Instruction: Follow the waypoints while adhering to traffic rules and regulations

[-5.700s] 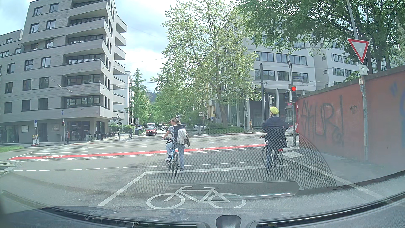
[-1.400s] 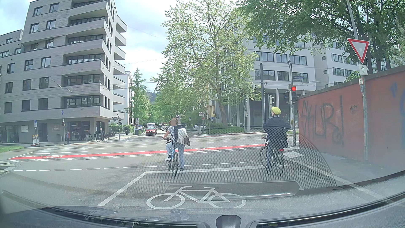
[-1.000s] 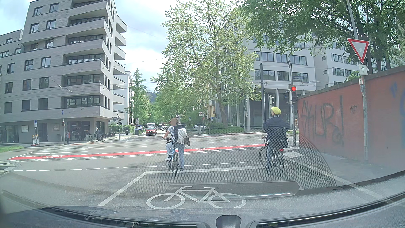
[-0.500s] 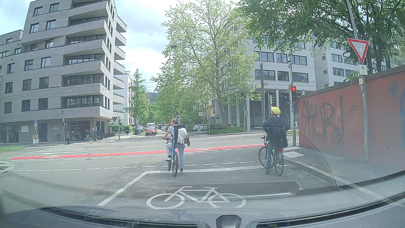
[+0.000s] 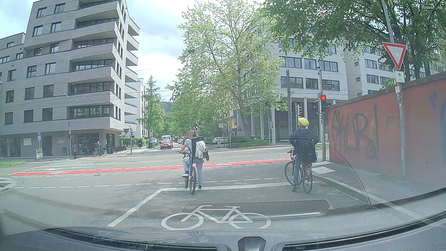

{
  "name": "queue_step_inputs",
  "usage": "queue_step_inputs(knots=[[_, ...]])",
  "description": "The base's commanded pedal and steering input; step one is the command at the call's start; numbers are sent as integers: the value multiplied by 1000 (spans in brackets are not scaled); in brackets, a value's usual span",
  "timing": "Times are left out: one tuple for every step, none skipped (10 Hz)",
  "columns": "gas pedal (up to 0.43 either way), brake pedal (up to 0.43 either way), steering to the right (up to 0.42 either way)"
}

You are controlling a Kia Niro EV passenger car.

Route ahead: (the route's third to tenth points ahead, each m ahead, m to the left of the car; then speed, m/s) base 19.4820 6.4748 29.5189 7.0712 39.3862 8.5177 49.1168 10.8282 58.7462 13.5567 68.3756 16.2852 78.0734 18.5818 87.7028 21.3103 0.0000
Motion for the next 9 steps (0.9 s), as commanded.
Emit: queue_step_inputs(knots=[[0, 262, -16], [0, 262, -15], [0, 262, -15], [0, 262, -15], [0, 262, -16], [0, 262, -15], [0, 262, -16], [0, 262, -16], [0, 262, -15]])
